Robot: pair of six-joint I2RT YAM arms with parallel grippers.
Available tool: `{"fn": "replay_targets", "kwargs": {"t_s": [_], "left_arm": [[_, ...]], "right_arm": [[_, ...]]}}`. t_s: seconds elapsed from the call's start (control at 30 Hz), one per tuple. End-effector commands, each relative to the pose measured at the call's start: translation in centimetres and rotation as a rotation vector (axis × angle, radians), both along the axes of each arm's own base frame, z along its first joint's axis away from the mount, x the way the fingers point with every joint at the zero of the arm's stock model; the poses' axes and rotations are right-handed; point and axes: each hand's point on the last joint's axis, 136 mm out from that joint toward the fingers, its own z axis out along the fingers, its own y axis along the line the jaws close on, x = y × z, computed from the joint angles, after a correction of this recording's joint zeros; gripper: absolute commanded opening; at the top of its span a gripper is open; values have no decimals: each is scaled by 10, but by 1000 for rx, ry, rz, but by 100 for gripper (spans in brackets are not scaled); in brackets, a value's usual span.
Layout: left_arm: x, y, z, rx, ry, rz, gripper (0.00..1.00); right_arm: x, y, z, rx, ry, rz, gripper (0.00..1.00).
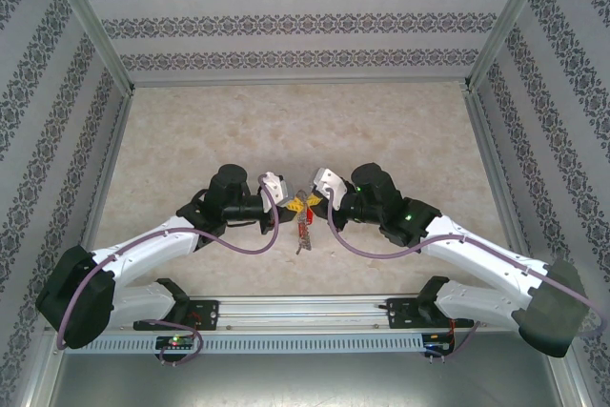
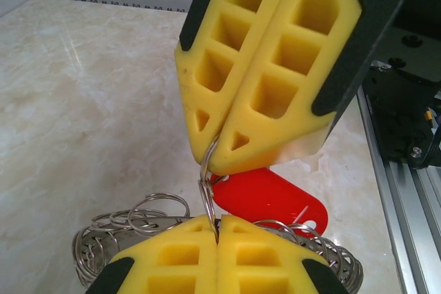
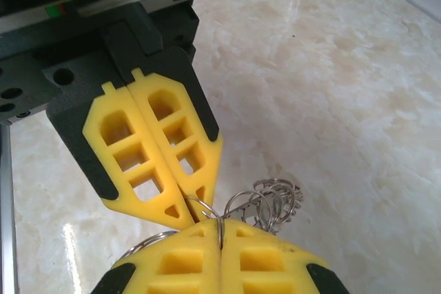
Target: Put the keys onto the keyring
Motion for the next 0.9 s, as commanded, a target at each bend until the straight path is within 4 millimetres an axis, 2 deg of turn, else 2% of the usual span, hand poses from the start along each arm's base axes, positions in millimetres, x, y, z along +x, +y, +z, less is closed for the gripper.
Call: {"fn": "replay_targets", "kwargs": {"t_s": [0.0,0.27,0.47,0.63,0.87], "left_arm": [[-4,-6,19,-69,-49,-46,0],[-3,-5,14,-63,-51,-33,0],[5,1,-1,-43,-50,32,0],[9,4,-6,-63,-48,79,0],[11,1,-14,-75,-22,89,0]], "right_arm": [[17,-10,1,-24,-4,-109,0],[22,-14,-4,-27,55,-169,0],[25,-13,9,37,43,-187,0],[36,-24,6,-38,-3,-264,0],[30,-9,14,25,4,-198,0]]}}
